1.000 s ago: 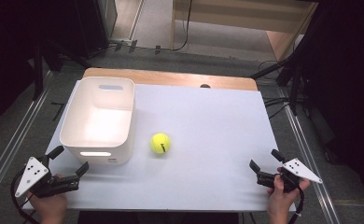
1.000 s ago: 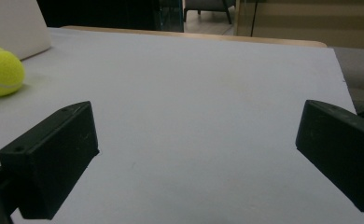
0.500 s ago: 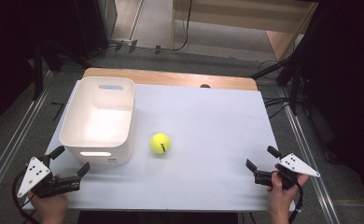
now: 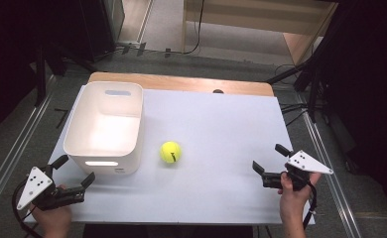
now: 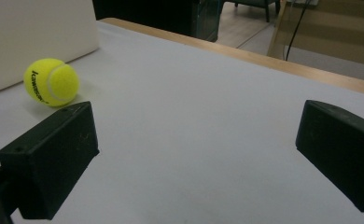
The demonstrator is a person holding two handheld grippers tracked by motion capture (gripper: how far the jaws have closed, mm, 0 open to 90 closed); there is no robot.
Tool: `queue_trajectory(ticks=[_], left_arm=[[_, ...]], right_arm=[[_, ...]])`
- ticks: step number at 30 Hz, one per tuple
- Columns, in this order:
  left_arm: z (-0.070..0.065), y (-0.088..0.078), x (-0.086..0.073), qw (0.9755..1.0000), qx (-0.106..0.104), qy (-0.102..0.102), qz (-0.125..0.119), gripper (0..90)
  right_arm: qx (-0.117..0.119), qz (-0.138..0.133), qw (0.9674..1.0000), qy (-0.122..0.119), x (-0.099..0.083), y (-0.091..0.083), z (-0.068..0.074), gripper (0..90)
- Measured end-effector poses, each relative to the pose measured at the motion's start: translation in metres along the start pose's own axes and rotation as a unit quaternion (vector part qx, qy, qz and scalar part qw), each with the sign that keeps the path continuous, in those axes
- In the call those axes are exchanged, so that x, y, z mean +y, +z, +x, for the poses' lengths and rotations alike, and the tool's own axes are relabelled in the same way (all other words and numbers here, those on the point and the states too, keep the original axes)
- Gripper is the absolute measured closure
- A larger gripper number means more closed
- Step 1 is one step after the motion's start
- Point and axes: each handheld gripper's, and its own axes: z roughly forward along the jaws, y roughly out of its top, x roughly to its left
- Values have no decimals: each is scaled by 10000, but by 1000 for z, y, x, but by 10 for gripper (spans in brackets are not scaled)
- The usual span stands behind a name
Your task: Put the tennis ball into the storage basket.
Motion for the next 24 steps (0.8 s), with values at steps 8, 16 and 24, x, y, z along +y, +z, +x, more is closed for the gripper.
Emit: queue_trajectory(ticks=[8, 16, 24], left_arm=[[0, 0, 0, 10000, -4, -31, -26, 0], [1, 0, 0, 10000, -7, -35, -19, 0], [1, 0, 0, 10000, -8, -52, -17, 0]], right_arm=[[238, 158, 9993, -235, 19, 13, 8, 0], [424, 344, 9977, -391, 33, 29, 18, 0], [669, 508, 9948, -585, 45, 48, 30, 0]])
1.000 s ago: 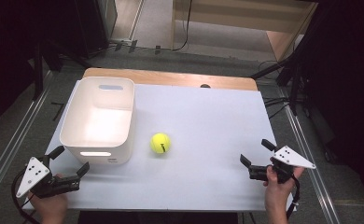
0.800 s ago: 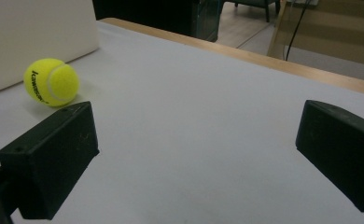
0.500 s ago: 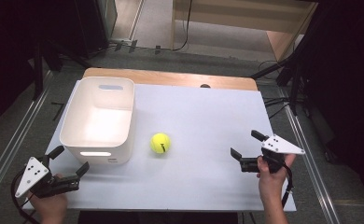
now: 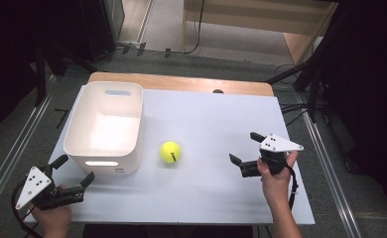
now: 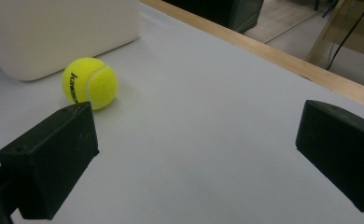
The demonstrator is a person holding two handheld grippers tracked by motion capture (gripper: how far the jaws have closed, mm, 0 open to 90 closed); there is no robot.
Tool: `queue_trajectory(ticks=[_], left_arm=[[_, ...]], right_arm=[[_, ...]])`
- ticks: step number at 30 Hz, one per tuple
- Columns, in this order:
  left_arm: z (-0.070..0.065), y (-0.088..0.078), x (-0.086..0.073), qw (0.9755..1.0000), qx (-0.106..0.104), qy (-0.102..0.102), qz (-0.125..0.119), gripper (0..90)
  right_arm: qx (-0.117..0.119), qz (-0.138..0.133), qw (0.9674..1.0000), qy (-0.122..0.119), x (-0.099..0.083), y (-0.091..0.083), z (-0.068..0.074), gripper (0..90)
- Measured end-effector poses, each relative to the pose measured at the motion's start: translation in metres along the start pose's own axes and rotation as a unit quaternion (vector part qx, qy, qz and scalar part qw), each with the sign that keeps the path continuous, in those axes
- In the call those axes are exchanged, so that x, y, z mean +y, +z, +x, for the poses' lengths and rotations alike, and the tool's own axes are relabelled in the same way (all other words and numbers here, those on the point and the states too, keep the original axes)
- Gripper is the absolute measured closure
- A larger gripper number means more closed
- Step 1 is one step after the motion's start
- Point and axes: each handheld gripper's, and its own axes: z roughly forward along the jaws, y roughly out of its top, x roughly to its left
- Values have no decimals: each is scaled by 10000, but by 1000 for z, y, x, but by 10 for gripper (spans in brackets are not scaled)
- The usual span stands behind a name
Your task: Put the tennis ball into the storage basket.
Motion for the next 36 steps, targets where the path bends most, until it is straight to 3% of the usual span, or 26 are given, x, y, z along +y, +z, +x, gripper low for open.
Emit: queue_trajectory(ticks=[10, 18, 36], left_arm=[[1, 0, 0, 10000, -12, -28, -26, 0], [1, 0, 0, 10000, -12, -30, -24, 0], [2, 0, 0, 10000, -25, -74, -43, 0]], right_arm=[[259, 203, 9994, -122, 14, 18, 7, 0], [322, 381, 9986, -168, 21, 31, 13, 0], [692, 752, 9938, -445, 43, 66, 33, 0]])
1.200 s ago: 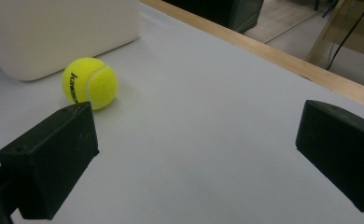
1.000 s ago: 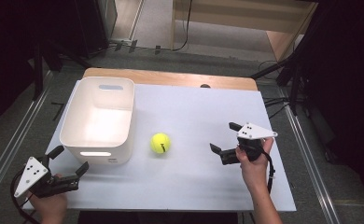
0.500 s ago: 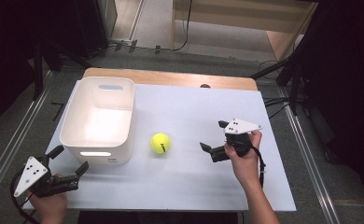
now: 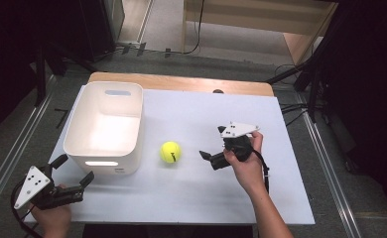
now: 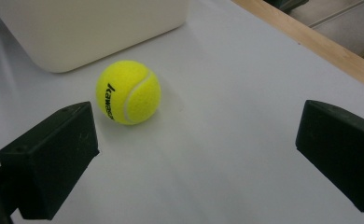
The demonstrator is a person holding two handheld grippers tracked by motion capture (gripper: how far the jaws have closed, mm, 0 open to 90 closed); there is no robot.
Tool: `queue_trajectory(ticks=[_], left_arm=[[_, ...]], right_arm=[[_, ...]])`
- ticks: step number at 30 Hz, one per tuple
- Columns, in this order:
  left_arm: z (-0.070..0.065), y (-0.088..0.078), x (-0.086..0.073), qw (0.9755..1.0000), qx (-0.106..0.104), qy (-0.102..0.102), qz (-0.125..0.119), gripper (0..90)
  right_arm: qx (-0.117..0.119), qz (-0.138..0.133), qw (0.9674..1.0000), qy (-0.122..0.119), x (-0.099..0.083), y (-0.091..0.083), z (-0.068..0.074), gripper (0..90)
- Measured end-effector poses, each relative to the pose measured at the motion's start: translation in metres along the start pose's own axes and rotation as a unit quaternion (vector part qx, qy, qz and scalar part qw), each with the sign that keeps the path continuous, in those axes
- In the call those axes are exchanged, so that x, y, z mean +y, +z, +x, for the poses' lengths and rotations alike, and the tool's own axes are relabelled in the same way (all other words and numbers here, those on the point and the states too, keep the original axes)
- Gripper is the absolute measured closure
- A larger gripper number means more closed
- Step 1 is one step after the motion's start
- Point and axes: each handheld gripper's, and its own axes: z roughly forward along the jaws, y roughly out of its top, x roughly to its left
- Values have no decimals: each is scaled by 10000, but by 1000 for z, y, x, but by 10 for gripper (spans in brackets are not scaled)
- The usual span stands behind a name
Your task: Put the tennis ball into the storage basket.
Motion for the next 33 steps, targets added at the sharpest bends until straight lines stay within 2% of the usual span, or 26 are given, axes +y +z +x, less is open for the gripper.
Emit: queue_trajectory(ticks=[9, 19, 33], left_arm=[[0, 1, 0, 10000, -3, -21, 31, 0], [0, 1, 0, 10000, -17, -24, 51, 0], [0, 2, 0, 10000, -15, -1, 59, 0]], right_arm=[[159, 205, 9995, -153, 14, 16, 5, 0], [184, 445, 9986, -195, 22, 31, 8, 0], [447, 819, 9950, -364, 33, 52, 14, 0]])
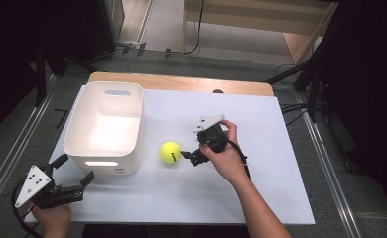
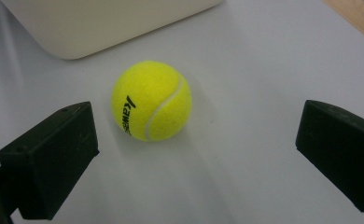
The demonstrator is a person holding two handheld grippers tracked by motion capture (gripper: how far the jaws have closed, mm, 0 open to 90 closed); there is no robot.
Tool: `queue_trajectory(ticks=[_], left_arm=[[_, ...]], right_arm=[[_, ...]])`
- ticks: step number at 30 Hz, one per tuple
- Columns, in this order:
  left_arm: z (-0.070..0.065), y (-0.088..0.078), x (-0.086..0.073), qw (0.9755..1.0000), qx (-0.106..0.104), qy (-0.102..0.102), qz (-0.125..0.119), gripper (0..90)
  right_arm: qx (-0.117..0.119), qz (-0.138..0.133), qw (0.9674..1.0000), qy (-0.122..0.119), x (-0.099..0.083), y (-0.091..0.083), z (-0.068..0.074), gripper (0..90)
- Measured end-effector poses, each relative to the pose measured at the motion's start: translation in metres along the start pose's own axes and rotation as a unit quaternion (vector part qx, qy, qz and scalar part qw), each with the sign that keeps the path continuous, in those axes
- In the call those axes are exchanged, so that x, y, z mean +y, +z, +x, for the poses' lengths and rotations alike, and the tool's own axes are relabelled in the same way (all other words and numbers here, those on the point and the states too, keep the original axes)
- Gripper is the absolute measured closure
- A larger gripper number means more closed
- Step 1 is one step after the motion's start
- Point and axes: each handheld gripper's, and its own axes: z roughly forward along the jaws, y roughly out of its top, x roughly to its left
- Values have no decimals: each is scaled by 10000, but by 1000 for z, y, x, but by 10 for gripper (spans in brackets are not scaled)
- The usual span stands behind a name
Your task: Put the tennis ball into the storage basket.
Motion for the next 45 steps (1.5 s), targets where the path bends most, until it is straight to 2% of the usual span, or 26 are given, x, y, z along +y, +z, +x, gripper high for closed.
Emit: queue_trajectory(ticks=[10, 15, 22, 28, 32, 34, 45], left_arm=[[0, -1, 0, 10000, 7, -32, -43, 0], [1, -1, 0, 10000, 7, -33, -37, 0], [1, -1, 0, 10000, -5, -73, -63, 0], [2, -2, 0, 9999, -1, -102, -83, 0], [2, -2, 0, 9999, -10, -104, -89, 0], [2, -2, 0, 9999, -5, -111, -89, 0], [2, -2, 0, 9999, -6, -110, -92, 0]], right_arm=[[202, 263, 9994, -108, 9, 19, 4, 0], [417, 489, 9974, -321, 16, 30, 9, 0], [500, 695, 9959, -277, 22, 41, 14, 0], [600, 890, 9934, -405, 27, 50, 17, 0], [702, 1032, 9913, -405, 28, 58, 17, 0], [665, 1188, 9901, -354, 28, 62, 18, 0], [674, 1506, 9859, -280, 27, 80, 16, 0]])
